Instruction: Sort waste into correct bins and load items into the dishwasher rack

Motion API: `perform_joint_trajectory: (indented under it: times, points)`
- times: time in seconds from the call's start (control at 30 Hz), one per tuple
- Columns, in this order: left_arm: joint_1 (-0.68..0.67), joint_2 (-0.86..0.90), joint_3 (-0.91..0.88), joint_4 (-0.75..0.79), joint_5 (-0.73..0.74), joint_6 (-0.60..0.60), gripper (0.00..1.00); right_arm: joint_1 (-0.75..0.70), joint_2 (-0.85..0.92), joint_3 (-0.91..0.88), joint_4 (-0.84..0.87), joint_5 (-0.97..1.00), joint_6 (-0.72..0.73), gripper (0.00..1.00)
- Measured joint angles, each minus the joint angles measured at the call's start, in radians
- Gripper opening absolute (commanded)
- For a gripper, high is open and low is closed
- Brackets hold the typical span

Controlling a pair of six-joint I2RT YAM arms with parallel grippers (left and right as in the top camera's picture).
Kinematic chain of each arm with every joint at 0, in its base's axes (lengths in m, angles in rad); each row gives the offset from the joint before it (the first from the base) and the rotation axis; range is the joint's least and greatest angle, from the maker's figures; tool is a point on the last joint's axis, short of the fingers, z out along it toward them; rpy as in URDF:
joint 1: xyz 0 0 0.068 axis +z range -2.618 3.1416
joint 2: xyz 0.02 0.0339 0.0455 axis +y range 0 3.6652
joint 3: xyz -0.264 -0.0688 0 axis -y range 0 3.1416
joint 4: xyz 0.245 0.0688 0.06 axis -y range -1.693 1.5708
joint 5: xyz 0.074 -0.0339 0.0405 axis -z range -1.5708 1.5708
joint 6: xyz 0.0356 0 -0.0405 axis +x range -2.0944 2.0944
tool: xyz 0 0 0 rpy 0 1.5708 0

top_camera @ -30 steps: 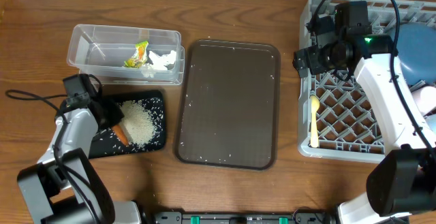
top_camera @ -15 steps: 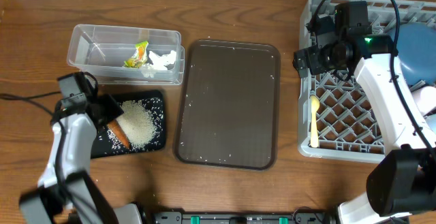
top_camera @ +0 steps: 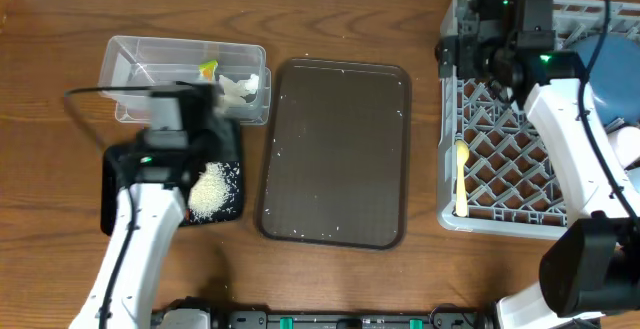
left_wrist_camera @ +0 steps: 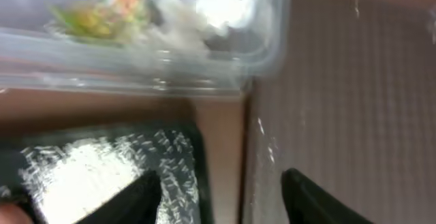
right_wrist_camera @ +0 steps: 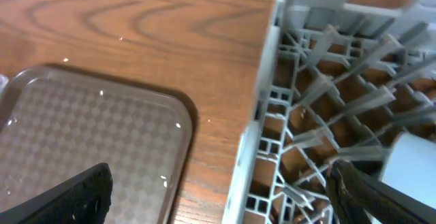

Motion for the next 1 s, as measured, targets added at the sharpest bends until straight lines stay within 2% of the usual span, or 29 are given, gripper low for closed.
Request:
perform_joint_trajectory:
  times: [0.17,0.27,0.37,0.53,0.73,0.9,0.93,1.0]
  points:
    - [-0.051,0.040,0.092,-0.229,-0.050,0.020,0.78,-0.089,0.000,-0.002,-0.166,0.002,0.021,0.99]
    - [-0.040,0.039,0.170,-0.349,-0.068,-0.002,0.78,-0.174,-0.002,-0.002,-0.280,0.014,0.024,0.99]
    - [-0.019,0.024,0.212,-0.371,-0.076,-0.019,0.78,-0.278,-0.023,-0.003,-0.341,0.019,0.025,0.99]
    - [-0.006,-0.045,0.213,-0.377,-0.081,-0.031,0.78,-0.349,-0.128,-0.003,-0.378,0.027,0.019,0.99]
    - [-0.006,-0.239,0.161,-0.344,-0.084,-0.038,0.77,-0.343,-0.287,-0.070,-0.307,0.026,0.000,0.99]
    - [-0.006,-0.443,0.045,-0.327,-0.084,-0.039,0.80,-0.317,-0.491,-0.324,-0.133,0.024,0.019,0.99]
    - [-0.006,-0.489,0.021,-0.321,-0.084,-0.042,0.87,-0.316,-0.551,-0.392,-0.108,0.027,0.032,0.99]
    - [-0.006,-0.550,-0.010,-0.313,-0.084,-0.043,0.87,-0.317,-0.654,-0.491,-0.071,0.045,0.052,0.99]
